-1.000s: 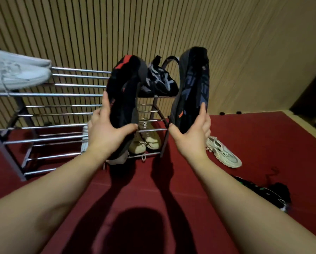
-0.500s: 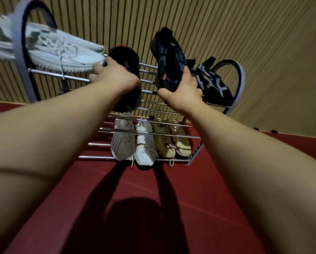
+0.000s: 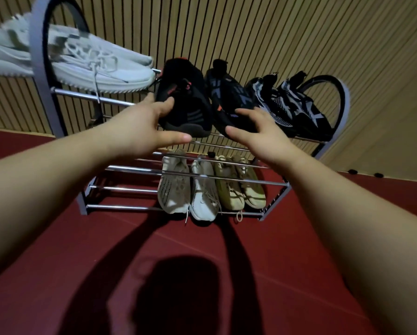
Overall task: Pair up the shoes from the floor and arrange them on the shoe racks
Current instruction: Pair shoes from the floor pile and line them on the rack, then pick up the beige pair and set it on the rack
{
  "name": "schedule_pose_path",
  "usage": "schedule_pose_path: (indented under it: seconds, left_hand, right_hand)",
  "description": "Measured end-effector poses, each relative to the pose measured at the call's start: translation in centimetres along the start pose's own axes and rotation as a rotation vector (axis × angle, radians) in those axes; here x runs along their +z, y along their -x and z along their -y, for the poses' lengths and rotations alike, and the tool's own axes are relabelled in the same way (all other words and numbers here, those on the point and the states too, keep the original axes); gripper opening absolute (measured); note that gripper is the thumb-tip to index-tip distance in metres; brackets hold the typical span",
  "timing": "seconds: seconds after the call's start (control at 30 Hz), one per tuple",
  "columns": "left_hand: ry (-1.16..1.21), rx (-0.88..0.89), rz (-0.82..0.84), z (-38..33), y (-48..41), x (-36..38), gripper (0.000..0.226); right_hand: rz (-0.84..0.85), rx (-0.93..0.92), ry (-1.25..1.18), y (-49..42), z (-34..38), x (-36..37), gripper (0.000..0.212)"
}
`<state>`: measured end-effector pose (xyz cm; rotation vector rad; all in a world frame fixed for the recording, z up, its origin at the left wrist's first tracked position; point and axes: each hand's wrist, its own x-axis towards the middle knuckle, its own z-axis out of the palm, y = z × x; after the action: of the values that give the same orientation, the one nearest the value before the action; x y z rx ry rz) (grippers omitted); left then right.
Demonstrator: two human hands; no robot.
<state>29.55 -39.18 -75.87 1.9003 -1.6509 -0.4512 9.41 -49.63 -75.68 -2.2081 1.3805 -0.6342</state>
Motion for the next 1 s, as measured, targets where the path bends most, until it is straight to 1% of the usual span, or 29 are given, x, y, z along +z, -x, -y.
schedule_pose_path:
  seconds: [0.1, 0.2, 0.3, 0.37, 0.47, 0.57, 0.6, 0.63, 0.67, 0.73, 0.8, 0.87, 0.93, 1.0]
  left_hand:
    - [-0.035, 0.048, -0.047, -0.2, -1.0, -0.2, 0.086]
    - [-0.034, 0.031, -0.032, 0.3, -2.1, -0.5, 0.082]
    - [-0.011, 0.021, -0.048, 0.7, -2.7, -0.1, 0.077]
    - [0.05, 0.033, -0.081, 0.7, -3.1, 0.4, 0.075]
    - [0.159, 0.029, -0.192, 1.4, -2.7, 2.3, 0.081]
    - [0.246, 0.074, -0.416, 2.3, 0.3, 7.4, 0.081]
    - [0.264, 0.094, -0.442, 2.6, 1.7, 9.4, 0.08]
    - [0.27, 0.101, -0.419, 3.0, 3.0, 11.5, 0.081]
    - [0.258, 0.097, -0.354, 3.4, 4.1, 13.5, 0.081]
    - [0.155, 0.089, -0.174, 4.3, 5.3, 17.1, 0.085]
    - [-0.043, 0.071, 0.048, 4.5, 6.0, 19.6, 0.091]
    - [-0.19, 0.092, 0.232, 4.3, 6.1, 21.4, 0.087]
    - [-0.249, 0.104, 0.359, 3.2, 5.6, 22.5, 0.081]
    - [-0.312, 0.106, 0.456, 1.5, 4.9, 23.5, 0.081]
  right_hand:
    - [-0.124, -0.043, -0.061, 0.0, 0.1, 0.6, 0.051]
    - [-0.221, -0.042, -0.06, -1.0, 0.8, 1.4, 0.05]
    - [-0.224, -0.039, -0.003, -1.9, 0.9, 2.1, 0.05]
    - [-0.212, -0.032, 0.0, -2.0, 0.8, 2.5, 0.049]
    - [-0.229, -0.029, -0.016, -1.1, 0.6, 3.2, 0.052]
    - [-0.3, -0.025, 0.025, 2.1, -0.9, 4.9, 0.064]
    - [-0.306, -0.036, 0.062, 3.6, -1.8, 5.7, 0.069]
    - [-0.303, -0.042, 0.098, 5.1, -3.0, 6.5, 0.073]
    - [-0.287, -0.035, 0.136, 6.5, -4.4, 7.1, 0.075]
    - [-0.222, 0.039, 0.215, 8.8, -7.4, 7.7, 0.076]
    - [-0.159, 0.156, 0.281, 10.7, -10.5, 7.5, 0.075]
    - [-0.134, 0.272, 0.327, 12.2, -13.4, 6.7, 0.074]
    - [-0.127, 0.399, 0.325, 13.5, -16.1, 5.5, 0.076]
    - [-0.117, 0.531, 0.302, 14.9, -18.7, 4.4, 0.077]
